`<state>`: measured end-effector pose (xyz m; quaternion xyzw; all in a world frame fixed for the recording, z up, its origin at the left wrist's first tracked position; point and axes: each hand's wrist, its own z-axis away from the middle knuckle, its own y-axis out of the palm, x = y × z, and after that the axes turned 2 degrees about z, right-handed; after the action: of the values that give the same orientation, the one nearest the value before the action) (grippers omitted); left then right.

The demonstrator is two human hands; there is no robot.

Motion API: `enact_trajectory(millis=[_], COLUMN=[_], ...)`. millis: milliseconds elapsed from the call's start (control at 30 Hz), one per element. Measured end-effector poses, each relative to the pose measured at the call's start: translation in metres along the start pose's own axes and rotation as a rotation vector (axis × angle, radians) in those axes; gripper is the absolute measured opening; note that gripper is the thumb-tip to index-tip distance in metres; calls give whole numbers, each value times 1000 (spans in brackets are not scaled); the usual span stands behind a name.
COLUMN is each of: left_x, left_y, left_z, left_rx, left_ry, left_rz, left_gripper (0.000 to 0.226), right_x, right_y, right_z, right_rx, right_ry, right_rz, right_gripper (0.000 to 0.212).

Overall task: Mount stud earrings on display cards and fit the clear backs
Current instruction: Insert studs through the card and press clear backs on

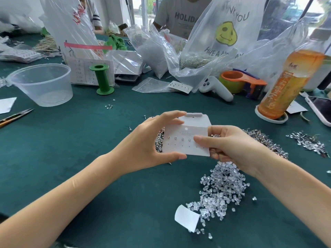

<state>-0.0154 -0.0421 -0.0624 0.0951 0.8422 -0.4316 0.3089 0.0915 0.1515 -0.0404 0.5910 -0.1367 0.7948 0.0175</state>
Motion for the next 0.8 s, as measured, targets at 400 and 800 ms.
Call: enact_trajectory(millis=[400,800], left_x=[-25,-32], left_y=[27,48], left_z=[-21,-40], left_rx=[209,458], left_ry=[15,-17], left_rz=[-30,-37], left_gripper=[11,8], right_x=[-27,-65], right_y=[-58,-54], right_z=[57,71], right_rx=[-379,-474], right_ry=[-367,-452], right_rz=[-31,-58], right_gripper=[22,7])
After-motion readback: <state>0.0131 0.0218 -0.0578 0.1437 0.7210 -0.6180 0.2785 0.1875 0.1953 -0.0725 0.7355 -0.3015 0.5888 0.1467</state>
